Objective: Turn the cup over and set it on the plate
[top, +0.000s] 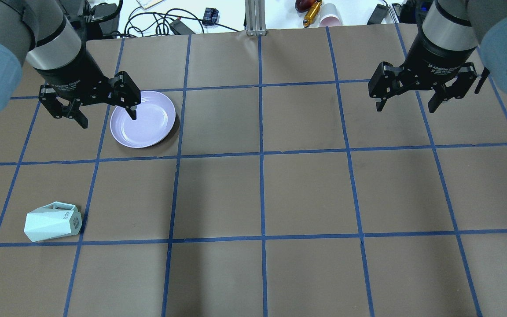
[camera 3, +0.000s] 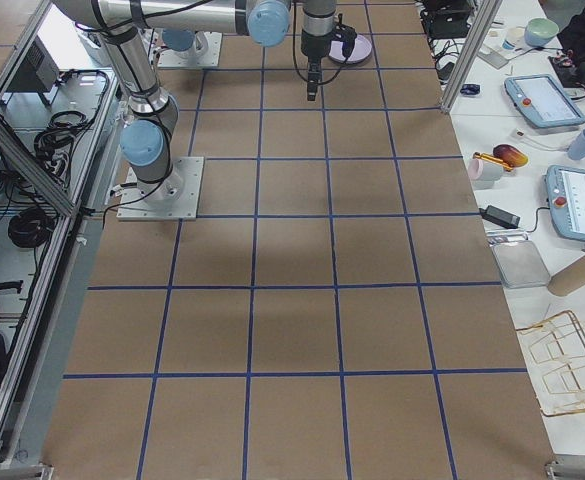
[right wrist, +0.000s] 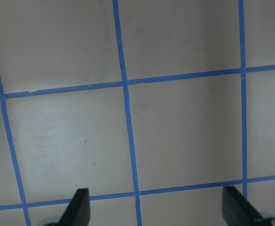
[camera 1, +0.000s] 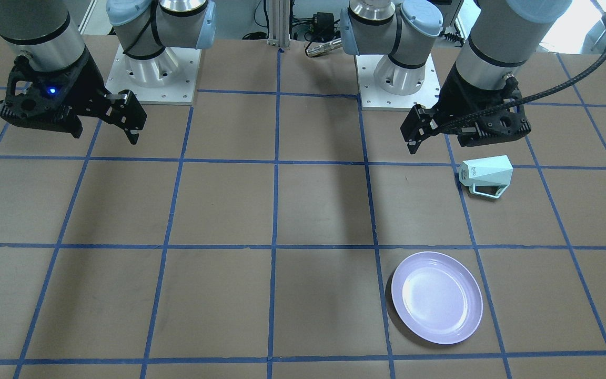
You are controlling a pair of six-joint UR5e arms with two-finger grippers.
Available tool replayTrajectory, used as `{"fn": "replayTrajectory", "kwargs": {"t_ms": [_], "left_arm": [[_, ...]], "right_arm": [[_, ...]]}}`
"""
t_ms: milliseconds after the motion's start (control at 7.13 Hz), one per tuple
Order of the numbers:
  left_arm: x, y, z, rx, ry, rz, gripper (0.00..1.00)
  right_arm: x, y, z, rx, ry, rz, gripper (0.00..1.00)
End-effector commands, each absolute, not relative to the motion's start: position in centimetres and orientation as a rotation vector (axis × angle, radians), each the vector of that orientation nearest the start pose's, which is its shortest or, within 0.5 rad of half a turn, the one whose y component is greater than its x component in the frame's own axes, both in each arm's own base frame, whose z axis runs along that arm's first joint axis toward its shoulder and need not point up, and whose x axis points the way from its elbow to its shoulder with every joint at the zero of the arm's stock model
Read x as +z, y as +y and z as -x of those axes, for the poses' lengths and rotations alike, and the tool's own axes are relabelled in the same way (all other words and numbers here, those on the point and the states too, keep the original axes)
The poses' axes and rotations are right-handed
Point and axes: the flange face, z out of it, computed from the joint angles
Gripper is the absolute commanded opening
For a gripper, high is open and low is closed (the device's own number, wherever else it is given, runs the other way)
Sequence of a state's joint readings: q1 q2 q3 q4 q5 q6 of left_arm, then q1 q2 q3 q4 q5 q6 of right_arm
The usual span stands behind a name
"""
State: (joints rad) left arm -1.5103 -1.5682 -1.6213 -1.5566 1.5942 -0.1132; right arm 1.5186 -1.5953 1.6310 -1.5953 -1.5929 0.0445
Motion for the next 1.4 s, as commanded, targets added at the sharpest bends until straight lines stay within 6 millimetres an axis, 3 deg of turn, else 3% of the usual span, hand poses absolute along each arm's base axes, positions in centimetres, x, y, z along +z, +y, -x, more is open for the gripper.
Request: {"fn": "replayTrajectory", "kwargs": {"t_ms": [0, 140, 1262], "left_arm": [[46.76, -49.64, 9.72, 0.045, 3.109, 0.260, 1.00], [46.69, -49.65, 9.54, 0.049, 3.114, 0.139, 1.00], [45.85, -50.41, 9.06, 0.065, 3.133, 0.137, 1.00]], "right_arm": [[47.29, -48.63, -10.60, 0.017, 3.159, -0.153, 1.00], [47.29, -48.63, -10.60, 0.017, 3.159, -0.153, 1.00], [47.29, -48.63, -10.60, 0.017, 3.159, -0.153, 1.00]]}}
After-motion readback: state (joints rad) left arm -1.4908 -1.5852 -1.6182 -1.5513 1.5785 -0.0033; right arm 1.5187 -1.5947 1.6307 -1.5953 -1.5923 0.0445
